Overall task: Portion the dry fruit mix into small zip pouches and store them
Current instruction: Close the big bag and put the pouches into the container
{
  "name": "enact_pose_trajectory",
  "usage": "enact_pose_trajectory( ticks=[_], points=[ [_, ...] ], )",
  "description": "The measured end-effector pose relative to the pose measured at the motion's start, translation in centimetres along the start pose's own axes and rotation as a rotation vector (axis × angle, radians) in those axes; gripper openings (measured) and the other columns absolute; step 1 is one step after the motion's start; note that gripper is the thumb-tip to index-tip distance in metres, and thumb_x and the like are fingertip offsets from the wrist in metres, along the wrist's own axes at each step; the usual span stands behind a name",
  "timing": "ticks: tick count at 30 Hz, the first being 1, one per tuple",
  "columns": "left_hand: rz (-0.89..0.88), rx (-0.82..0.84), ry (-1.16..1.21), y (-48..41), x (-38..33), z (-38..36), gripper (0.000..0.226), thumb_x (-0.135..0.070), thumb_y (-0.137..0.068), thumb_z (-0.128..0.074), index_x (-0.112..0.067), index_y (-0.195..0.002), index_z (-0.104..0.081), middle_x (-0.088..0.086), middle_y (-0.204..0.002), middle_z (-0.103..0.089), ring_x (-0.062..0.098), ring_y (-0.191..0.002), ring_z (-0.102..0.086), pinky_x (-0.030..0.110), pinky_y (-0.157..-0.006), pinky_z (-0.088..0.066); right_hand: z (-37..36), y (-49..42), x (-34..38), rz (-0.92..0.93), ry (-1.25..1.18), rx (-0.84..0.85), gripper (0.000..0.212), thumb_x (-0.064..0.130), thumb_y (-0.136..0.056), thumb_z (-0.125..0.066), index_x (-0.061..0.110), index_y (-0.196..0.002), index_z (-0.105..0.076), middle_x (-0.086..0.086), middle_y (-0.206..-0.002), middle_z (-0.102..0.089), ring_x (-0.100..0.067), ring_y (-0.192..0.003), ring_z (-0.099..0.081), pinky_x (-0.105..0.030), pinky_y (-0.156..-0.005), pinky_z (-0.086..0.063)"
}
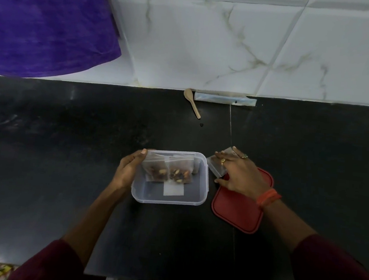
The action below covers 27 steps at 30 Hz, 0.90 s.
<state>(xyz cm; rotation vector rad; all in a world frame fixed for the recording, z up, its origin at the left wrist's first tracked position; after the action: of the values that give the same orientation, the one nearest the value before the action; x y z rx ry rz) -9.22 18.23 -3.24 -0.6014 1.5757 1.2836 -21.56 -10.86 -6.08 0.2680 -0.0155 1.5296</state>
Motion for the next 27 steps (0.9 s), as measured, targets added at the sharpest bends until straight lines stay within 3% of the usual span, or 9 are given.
enact_pose_trajectory(
  ticks=[4, 6, 9, 12, 14, 16, 21, 25, 27],
  points=[
    [0.004, 0.000, 0.009, 0.0, 0.0, 0.1, 0.026, -0.023, -0.104, -0.049, -0.013, -0.103, -0.072, 0.004, -0.092, -0.075, 0.016, -0.084, -0.071, 0.027, -0.072, -0.058, 0.9, 0.9, 0.9, 0.056, 0.147, -0.198, 0.037, 0.035, -0.077, -0.081, 0.016, -0.108, -0.076, 0.000, -0.126, -0.070, -0.024, -0.119, -0.063, -0.036, -0.098, -0.051],
    [0.004, 0.002, 0.010, 0.0, 0.1, 0.1, 0.026, -0.023, -0.104, -0.048, -0.013, -0.104, -0.072, 0.002, -0.091, -0.076, 0.014, -0.082, -0.072, 0.023, -0.067, -0.057, 0.6, 0.9, 0.9, 0.062, 0.157, -0.286, 0.021, 0.032, -0.080, -0.079, 0.017, -0.094, -0.079, -0.001, -0.112, -0.075, -0.021, -0.106, -0.069, -0.037, -0.091, -0.055],
    [0.001, 0.010, 0.030, 0.0, 0.3, 0.0, 0.026, -0.021, -0.105, -0.046, -0.014, -0.105, -0.071, -0.004, -0.084, -0.076, 0.006, -0.076, -0.072, 0.018, -0.063, -0.056, 1.5, 0.8, 1.0, -0.060, 0.075, -0.386, 0.020, 0.029, -0.095, -0.061, 0.019, -0.097, -0.078, 0.001, -0.103, -0.076, -0.020, -0.091, -0.072, -0.032, -0.079, -0.057],
    [0.019, 0.008, 0.088, 0.1, 0.3, -0.1, 0.027, -0.021, -0.104, -0.047, -0.009, -0.113, -0.070, 0.005, -0.096, -0.075, 0.013, -0.087, -0.073, 0.025, -0.073, -0.060, 4.8, 1.2, 1.6, -0.199, -0.140, -0.590, 0.014, 0.024, -0.093, -0.067, 0.021, -0.100, -0.078, 0.001, -0.085, -0.076, -0.017, -0.067, -0.070, -0.021, -0.060, -0.046],
    [0.052, 0.009, 0.158, 0.0, 0.4, 0.0, 0.032, -0.024, -0.104, -0.049, -0.006, -0.120, -0.069, 0.016, -0.110, -0.073, 0.027, -0.102, -0.070, 0.037, -0.086, -0.059, 7.2, 1.3, 2.9, -0.208, -0.334, -0.679, 0.018, 0.028, -0.095, -0.066, 0.025, -0.109, -0.077, 0.004, -0.088, -0.077, -0.013, -0.072, -0.071, -0.027, -0.063, -0.054],
    [0.095, -0.002, 0.230, -0.1, 0.6, -0.2, 0.035, -0.028, -0.103, -0.049, -0.006, -0.124, -0.067, 0.019, -0.117, -0.071, 0.033, -0.109, -0.068, 0.041, -0.089, -0.058, 9.2, 1.6, 4.9, -0.144, -0.486, -0.730, 0.022, 0.032, -0.098, -0.063, 0.025, -0.114, -0.075, 0.007, -0.098, -0.077, -0.008, -0.082, -0.072, -0.032, -0.069, -0.059],
    [0.173, 0.013, 0.339, -0.2, 0.8, -0.5, 0.039, -0.034, -0.103, -0.048, -0.010, -0.128, -0.066, 0.018, -0.121, -0.070, 0.036, -0.114, -0.066, 0.051, -0.100, -0.052, 11.6, 2.3, 10.2, 0.020, -0.639, -0.732, 0.020, 0.024, -0.098, -0.065, 0.020, -0.116, -0.073, 0.008, -0.105, -0.075, -0.002, -0.088, -0.072, -0.024, -0.070, -0.060],
    [0.153, 0.019, 0.332, 0.1, 0.7, -0.9, 0.039, -0.033, -0.103, -0.048, -0.007, -0.125, -0.067, 0.021, -0.117, -0.071, 0.039, -0.112, -0.066, 0.048, -0.093, -0.056, 9.2, 1.3, 13.1, 0.043, -0.720, -0.542, 0.018, 0.025, -0.097, -0.064, 0.025, -0.113, -0.073, 0.012, -0.103, -0.075, -0.001, -0.084, -0.071, -0.028, -0.069, -0.061],
    [0.143, 0.029, 0.333, 0.1, 0.8, -1.1, 0.038, -0.034, -0.102, -0.049, -0.009, -0.125, -0.067, 0.020, -0.118, -0.070, 0.039, -0.114, -0.065, 0.052, -0.098, -0.053, 7.3, 0.5, 14.1, 0.033, -0.727, -0.414, 0.019, 0.026, -0.095, -0.062, 0.028, -0.111, -0.073, 0.011, -0.099, -0.075, -0.002, -0.082, -0.071, -0.030, -0.072, -0.060]
  ],
)
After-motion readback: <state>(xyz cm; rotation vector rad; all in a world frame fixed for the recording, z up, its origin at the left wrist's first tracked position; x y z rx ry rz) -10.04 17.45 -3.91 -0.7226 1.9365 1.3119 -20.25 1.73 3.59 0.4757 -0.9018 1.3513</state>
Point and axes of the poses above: each hand's wrist, its own y-axis away from the middle knuckle, its own z-axis out of the back of the hand, x = y × z, the point moved 2 cm from there along -y, towards the middle knuckle
